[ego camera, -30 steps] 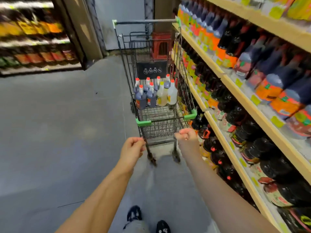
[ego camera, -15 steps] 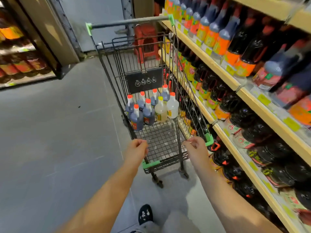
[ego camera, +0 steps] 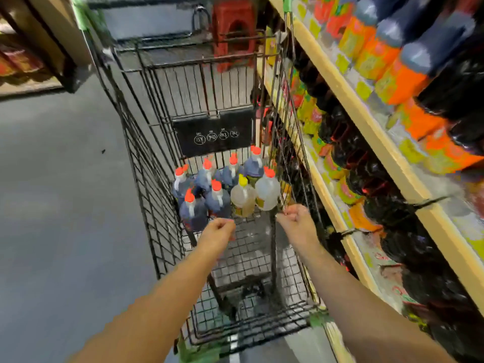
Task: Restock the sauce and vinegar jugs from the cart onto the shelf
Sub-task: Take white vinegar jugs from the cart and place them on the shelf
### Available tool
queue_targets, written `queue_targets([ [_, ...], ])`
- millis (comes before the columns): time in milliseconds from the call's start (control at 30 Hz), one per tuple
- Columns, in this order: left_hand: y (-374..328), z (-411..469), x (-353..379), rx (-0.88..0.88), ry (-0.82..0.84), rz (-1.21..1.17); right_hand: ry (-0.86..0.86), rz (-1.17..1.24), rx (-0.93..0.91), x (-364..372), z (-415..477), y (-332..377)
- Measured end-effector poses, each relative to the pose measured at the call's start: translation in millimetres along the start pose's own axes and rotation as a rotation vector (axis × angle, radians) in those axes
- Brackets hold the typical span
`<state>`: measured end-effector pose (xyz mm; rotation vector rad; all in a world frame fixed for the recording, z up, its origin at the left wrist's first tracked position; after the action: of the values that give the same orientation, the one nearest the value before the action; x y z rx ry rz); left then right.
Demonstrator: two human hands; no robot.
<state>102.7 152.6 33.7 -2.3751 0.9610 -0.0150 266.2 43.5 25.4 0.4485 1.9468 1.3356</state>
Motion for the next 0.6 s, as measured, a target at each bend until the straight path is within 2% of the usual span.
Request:
queue_targets([
  [167,-31.4,71.9,28.3,-0.082,0.025,0.037,0.113,-0.005,0.071,13.6,72.4,-31.1],
  [333,-45.0,136.8,60.1,-0.138,-0.010,0.010,0.130,0.013,0.173,33.2,116.9,-71.3],
  [500,-46.2,163.8,78.0,-0.151,-0.060,0.022,0.149,-0.019,0.171,47.9,144.8,-86.7],
  [600,-41.8,169.5,79.9,-0.208,-0.069,0.083,0.263,-0.047,0.226,55.9,153.1,-90.3],
])
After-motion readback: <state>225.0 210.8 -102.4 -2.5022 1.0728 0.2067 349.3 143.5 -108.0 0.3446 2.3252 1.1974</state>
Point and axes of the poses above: each hand's wrist, its own z-axis towards the middle knuckle, its own x-axis out of the palm, y = z × x, the point moved 2 cm from there along z, towards the middle knuckle, and after that the axes turned 13 degrees about -x, right-handed, at the moved point
